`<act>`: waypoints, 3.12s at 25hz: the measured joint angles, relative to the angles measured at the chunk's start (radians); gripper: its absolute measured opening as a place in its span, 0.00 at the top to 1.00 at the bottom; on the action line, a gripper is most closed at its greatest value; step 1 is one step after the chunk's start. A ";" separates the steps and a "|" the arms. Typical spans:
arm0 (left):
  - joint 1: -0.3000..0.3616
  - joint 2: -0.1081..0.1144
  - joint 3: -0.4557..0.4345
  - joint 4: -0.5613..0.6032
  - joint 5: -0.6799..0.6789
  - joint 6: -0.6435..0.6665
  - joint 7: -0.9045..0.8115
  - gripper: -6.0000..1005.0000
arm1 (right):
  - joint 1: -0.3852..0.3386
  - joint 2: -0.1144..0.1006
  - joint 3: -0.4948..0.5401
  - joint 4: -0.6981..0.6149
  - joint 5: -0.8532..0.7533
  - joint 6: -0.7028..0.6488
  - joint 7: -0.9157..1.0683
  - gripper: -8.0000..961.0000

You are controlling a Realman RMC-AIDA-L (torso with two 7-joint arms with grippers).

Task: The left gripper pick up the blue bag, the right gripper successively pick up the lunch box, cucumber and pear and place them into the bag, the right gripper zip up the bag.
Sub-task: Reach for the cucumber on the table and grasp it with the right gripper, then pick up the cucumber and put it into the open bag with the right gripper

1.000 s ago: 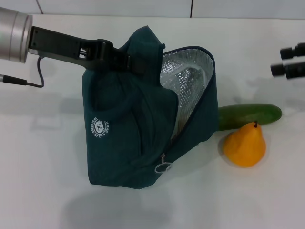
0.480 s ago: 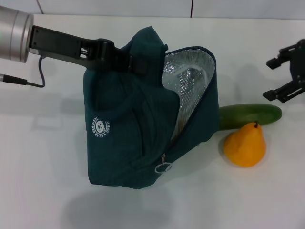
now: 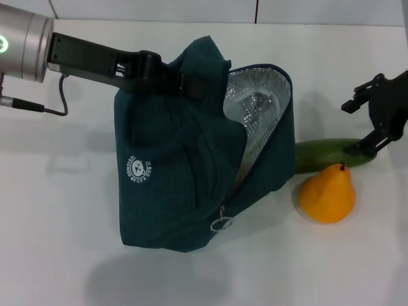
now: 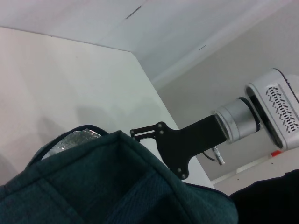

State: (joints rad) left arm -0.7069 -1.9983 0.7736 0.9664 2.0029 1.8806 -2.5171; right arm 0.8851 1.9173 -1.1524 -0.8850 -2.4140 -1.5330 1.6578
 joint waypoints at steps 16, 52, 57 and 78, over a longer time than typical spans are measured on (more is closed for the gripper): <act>0.000 0.000 -0.001 0.000 0.017 -0.006 0.020 0.96 | 0.041 0.057 -0.003 0.164 -0.029 0.159 -0.048 0.09; 0.009 0.003 0.000 0.000 0.016 -0.006 0.023 0.96 | -0.049 0.083 -0.021 0.061 -0.045 0.244 0.018 0.33; 0.009 0.005 -0.001 0.000 0.014 -0.006 0.023 0.96 | -0.089 0.057 0.155 0.008 -0.044 0.243 0.077 0.33; 0.005 0.006 -0.006 -0.035 0.012 -0.006 0.039 0.96 | -0.143 0.062 0.387 0.025 0.632 0.035 0.204 0.33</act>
State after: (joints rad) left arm -0.7020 -1.9921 0.7677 0.9314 2.0152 1.8744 -2.4780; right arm 0.7417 1.9789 -0.7659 -0.8598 -1.7825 -1.4976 1.8615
